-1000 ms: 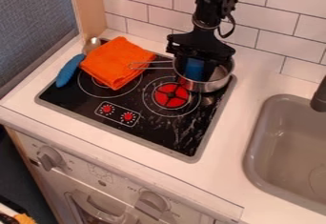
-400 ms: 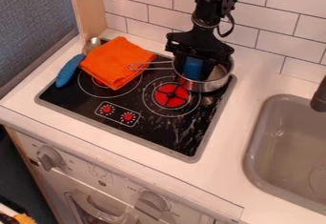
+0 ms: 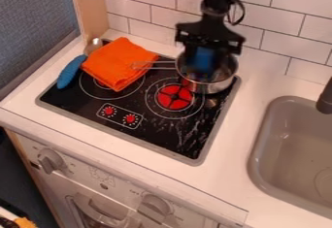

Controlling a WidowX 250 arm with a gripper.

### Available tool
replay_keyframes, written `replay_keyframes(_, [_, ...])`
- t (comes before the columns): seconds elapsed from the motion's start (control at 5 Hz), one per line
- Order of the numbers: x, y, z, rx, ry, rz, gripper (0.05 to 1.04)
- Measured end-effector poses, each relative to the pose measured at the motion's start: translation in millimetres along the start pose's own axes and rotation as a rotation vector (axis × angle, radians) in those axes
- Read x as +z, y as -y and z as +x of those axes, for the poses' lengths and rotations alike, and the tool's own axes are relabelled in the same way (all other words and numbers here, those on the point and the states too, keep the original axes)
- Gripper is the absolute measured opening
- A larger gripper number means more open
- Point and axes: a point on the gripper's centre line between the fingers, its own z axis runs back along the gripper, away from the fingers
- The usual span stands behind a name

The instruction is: Transfer the blue cube to the bottom right corner of the stove

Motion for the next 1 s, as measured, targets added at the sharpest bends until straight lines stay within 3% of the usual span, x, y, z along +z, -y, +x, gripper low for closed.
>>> replay_keyframes(0.2, [32, 5, 10, -0.025, 0.074, -0.028, 0.601])
replay_keyframes(0.4, [60, 4, -6, -0.040, 0.107, -0.059, 0.601])
replay_keyframes(0.6, [81, -1, -37, -0.082, 0.124, -0.076, 0.601])
replay_keyframes(0.8, [88, -1, -72, -0.123, 0.123, -0.098, 0.601])
replay_keyframes(1.0, [79, 7, -108, -0.245, 0.083, -0.079, 0.601])
